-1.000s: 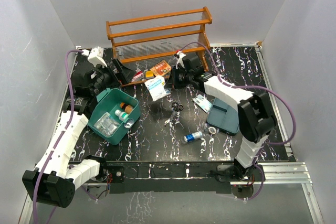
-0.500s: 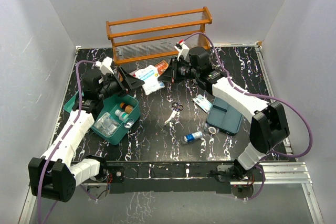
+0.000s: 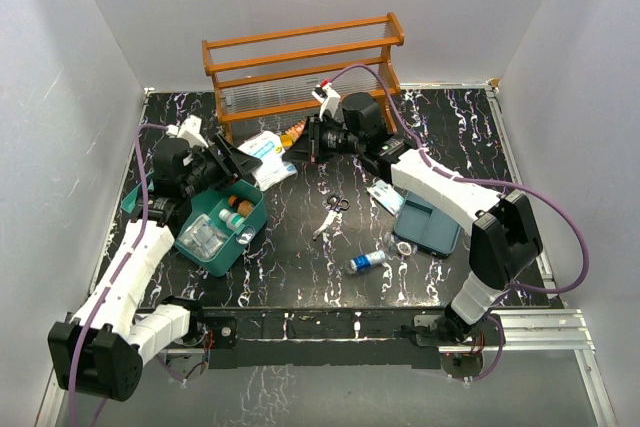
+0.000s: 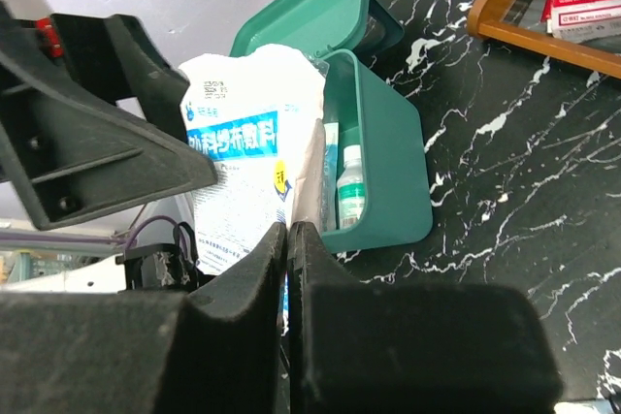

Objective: Organize the medicine kit

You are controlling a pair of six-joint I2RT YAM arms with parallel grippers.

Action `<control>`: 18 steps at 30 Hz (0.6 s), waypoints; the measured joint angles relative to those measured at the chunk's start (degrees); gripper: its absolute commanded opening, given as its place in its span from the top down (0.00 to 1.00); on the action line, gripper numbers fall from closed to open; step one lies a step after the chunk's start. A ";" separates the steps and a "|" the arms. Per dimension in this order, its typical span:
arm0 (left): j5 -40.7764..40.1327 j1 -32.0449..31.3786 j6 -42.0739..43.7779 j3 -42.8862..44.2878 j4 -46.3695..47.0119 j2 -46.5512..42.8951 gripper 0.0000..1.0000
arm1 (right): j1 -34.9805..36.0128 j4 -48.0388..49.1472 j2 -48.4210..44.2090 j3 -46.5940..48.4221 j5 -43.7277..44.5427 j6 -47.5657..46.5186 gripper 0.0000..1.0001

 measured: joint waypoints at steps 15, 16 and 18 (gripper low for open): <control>-37.29 0.00 10.38 14.19 -29.33 -12.17 0.12 | 15.47 -7.43 9.18 9.73 16.70 -1.86 1.00; -38.03 0.00 11.23 14.82 -30.73 -10.84 0.11 | 16.90 -7.96 9.86 9.75 17.46 -1.79 1.00; -38.75 0.02 12.94 15.93 -33.05 -6.80 0.09 | 18.08 -9.49 10.80 9.75 18.82 -1.70 1.00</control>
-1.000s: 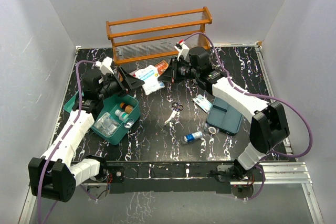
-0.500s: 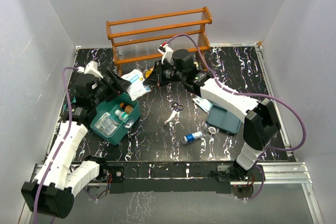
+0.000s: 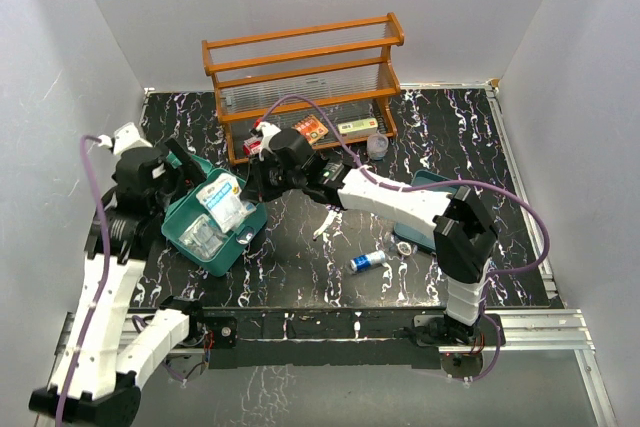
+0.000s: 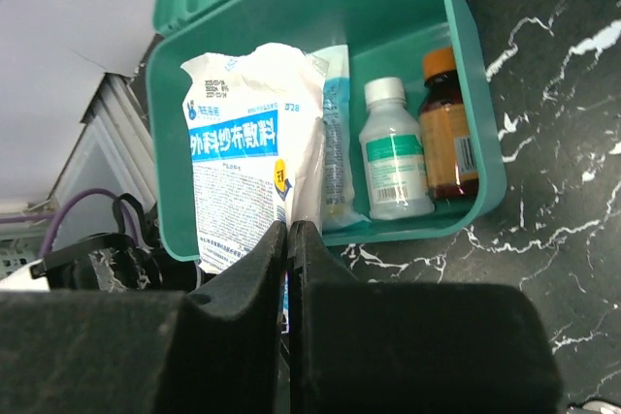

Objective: Organize the medicine kit

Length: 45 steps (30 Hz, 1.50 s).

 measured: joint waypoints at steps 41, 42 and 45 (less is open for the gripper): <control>38.25 14.67 13.51 -8.52 8.04 20.59 0.41 | 0.37 -10.78 0.15 4.70 4.13 -10.86 1.00; 39.47 14.67 13.03 -8.63 8.26 20.59 0.41 | 0.35 -11.50 0.15 4.70 3.61 -11.30 1.00; 42.16 14.60 11.21 -8.63 9.03 20.59 0.48 | 0.50 -13.40 0.15 4.70 2.43 -12.31 1.00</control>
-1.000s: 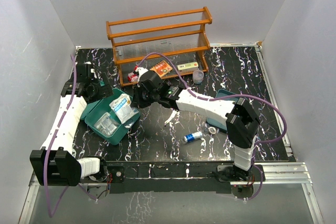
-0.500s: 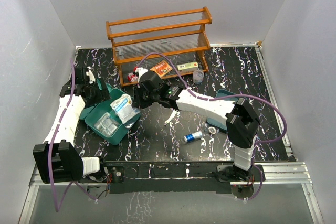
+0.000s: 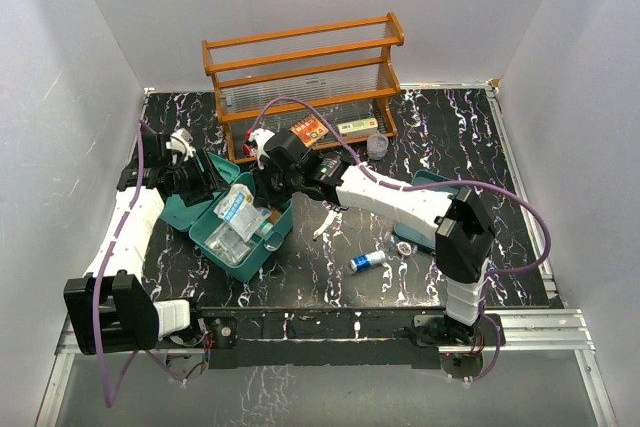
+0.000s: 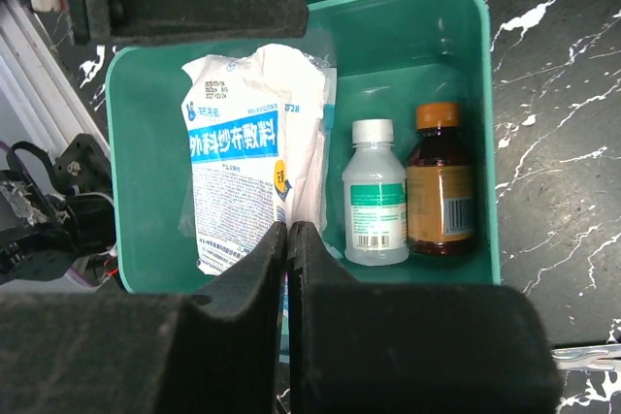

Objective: Organize the medicine kit

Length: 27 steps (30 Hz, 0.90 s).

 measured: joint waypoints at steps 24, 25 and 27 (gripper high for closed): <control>-18.25 -0.04 -5.55 6.97 -4.85 -0.09 0.43 | 6.05 -2.14 9.33 2.60 -4.39 0.44 0.74; -18.29 -0.04 -5.46 7.13 -5.03 -0.07 0.43 | 6.19 -2.47 9.33 3.15 -4.11 0.52 0.70; -18.36 -0.04 -5.22 7.63 -5.33 -0.02 0.42 | 6.51 -2.64 9.33 3.93 -2.73 0.76 0.66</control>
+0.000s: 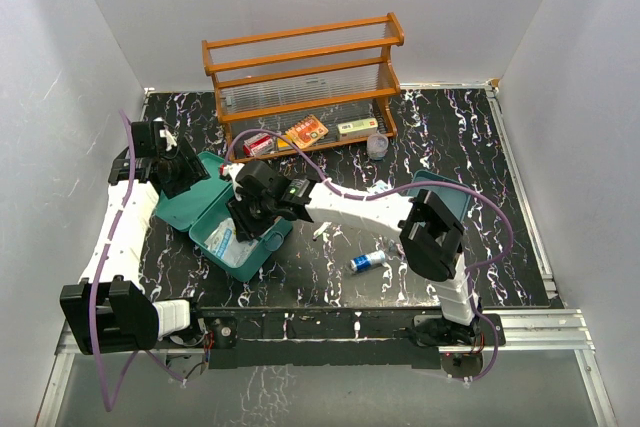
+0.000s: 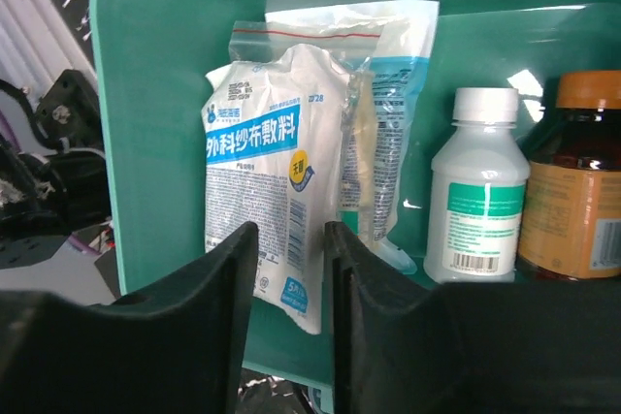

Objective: Organize the medicine kit

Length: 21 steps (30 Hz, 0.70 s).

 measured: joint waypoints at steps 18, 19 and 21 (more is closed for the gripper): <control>-0.83 0.00 1.86 1.97 -0.57 0.37 0.39 | 3.67 -6.71 1.25 8.52 14.97 -3.61 0.64; -0.83 0.00 1.92 1.97 -0.57 0.37 0.39 | 4.28 -6.73 2.01 9.51 14.78 -4.00 0.65; -0.83 0.00 1.99 1.97 -0.57 0.37 0.39 | 5.22 -6.78 3.67 10.95 14.45 -4.76 0.66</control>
